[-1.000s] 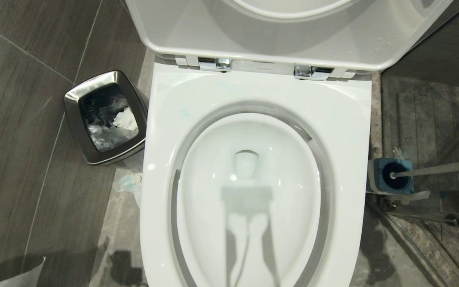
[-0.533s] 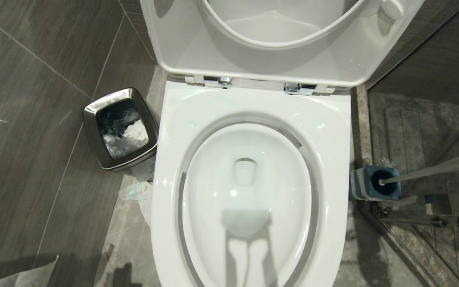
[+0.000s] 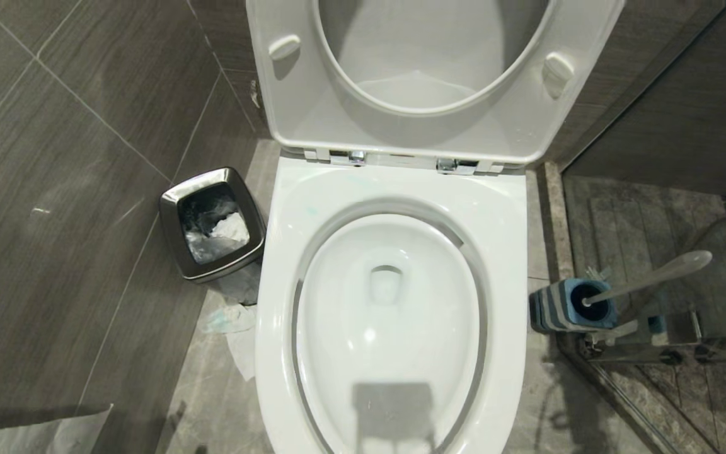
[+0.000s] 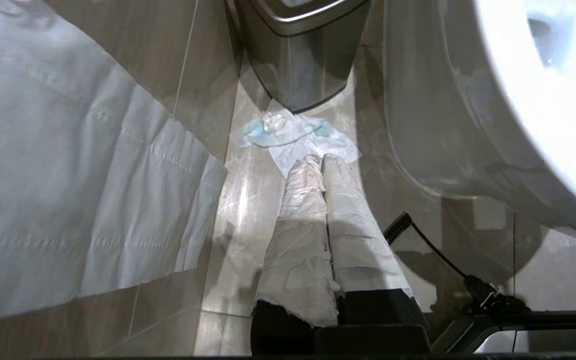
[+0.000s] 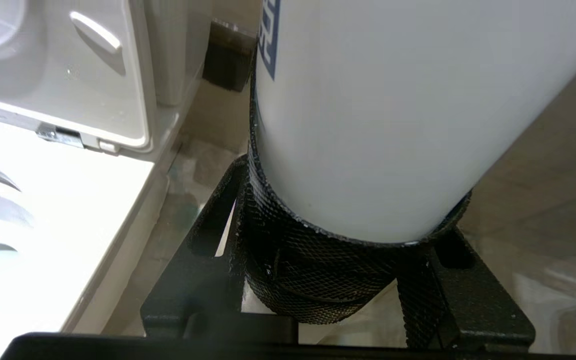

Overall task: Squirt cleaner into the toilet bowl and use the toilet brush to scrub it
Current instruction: Pour in the cleaning agent

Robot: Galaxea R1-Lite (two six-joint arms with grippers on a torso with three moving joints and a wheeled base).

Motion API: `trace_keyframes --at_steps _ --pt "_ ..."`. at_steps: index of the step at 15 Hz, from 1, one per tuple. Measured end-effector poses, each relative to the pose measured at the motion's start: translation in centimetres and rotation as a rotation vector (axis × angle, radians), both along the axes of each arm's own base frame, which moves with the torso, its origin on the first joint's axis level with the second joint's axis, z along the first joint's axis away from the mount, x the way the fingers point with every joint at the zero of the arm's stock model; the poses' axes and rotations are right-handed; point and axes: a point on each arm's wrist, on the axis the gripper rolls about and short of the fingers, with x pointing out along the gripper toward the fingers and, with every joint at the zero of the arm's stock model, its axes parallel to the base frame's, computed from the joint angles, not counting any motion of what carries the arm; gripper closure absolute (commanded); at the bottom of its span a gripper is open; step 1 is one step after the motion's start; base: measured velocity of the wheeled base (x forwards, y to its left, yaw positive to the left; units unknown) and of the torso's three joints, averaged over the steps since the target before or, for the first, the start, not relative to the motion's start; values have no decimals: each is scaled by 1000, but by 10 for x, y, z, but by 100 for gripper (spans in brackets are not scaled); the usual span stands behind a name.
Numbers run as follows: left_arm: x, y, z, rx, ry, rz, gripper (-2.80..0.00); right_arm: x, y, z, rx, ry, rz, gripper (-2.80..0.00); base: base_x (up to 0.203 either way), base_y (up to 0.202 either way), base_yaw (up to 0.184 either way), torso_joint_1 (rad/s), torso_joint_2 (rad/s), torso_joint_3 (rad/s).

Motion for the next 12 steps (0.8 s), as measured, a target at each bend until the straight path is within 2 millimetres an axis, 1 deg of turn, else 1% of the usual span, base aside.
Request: trace_keyframes --at_steps 6,9,12 --pt "0 0 0 1 0 0 0 1 0 1 0 2 0 0 0 0 0 2 3 195" --pt "0 0 0 0 0 1 0 3 0 1 0 5 0 0 0 0 0 7 1 70" --pt "0 0 0 -1 0 1 0 6 0 1 -4 16 0 0 0 0 0 0 0 0"
